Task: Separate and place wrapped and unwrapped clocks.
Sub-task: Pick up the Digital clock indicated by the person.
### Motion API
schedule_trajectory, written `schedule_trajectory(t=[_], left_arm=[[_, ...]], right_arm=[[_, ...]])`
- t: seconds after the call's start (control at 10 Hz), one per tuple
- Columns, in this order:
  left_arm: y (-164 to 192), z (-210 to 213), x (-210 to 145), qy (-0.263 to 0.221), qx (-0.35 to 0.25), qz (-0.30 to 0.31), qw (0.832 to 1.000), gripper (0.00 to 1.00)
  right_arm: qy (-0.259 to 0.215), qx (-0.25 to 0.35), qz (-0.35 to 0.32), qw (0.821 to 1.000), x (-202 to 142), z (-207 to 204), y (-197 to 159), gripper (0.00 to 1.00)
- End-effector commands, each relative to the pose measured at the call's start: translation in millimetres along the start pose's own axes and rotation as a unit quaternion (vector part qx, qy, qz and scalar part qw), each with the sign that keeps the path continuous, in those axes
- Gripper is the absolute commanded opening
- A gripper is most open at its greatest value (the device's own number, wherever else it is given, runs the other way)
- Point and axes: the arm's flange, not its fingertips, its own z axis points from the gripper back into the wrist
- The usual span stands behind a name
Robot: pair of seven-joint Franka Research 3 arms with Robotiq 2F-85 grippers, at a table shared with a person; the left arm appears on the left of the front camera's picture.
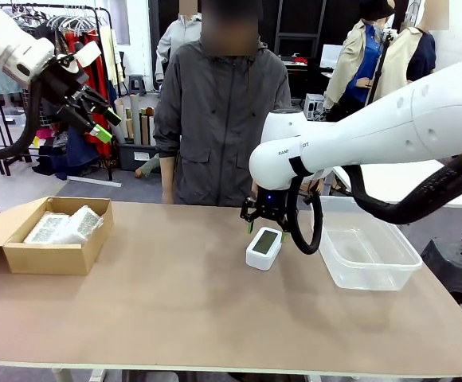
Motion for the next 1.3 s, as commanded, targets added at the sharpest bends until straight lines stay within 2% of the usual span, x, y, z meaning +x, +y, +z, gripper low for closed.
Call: schedule_trajectory(t=[0.0,1.2], left_arm=[[-0.9,1.1,0.7,0.0,-0.002,-0.001,1.0,1.0],[-0.9,1.1,0.7,0.0,-0.002,-0.001,1.0,1.0]], right_arm=[[0.018,0.0,-0.053,0.998,8.2,-2.1,13.0,1.0],[0.062,-0.049,-0.076,0.994,35.2,-52.5,16.6,1.0]])
